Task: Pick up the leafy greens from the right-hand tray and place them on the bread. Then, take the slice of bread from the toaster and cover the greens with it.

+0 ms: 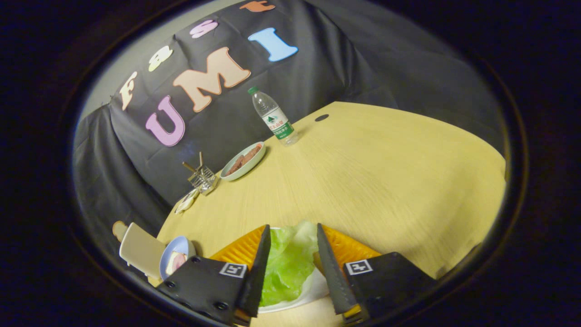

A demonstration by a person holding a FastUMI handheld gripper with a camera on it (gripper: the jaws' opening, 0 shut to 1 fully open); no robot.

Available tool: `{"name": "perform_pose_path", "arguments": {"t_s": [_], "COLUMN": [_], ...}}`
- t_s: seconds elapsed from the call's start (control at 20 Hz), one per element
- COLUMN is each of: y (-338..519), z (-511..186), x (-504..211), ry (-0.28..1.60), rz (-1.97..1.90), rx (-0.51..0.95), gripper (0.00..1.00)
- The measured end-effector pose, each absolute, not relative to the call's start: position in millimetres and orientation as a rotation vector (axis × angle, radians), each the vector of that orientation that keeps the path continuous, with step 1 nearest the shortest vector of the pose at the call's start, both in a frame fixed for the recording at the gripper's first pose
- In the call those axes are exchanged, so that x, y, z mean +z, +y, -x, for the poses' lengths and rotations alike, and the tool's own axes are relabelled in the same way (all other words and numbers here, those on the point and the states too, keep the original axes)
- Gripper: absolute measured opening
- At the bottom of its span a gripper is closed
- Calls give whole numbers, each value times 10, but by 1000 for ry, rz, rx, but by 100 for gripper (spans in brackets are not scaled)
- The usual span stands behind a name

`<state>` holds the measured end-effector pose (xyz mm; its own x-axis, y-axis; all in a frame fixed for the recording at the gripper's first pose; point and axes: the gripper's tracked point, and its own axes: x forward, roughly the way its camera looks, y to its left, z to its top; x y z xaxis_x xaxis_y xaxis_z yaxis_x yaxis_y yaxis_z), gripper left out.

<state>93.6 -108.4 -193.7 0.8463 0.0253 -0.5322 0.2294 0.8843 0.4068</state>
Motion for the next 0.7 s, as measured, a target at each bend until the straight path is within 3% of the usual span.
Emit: {"name": "perform_pose_path", "arguments": {"t_s": [0.25, 0.35, 0.55, 0.7], "y": [-1084, -1057, -1015, -1012], "z": [-941, -914, -992, -971], "x": [-2036, -1958, -2004, -1933], "ry": [587, 585, 565, 537], "rz": [-450, -458, -449, -453], "rx": [-112, -85, -81, -82], "gripper": [42, 42, 15, 6]}}
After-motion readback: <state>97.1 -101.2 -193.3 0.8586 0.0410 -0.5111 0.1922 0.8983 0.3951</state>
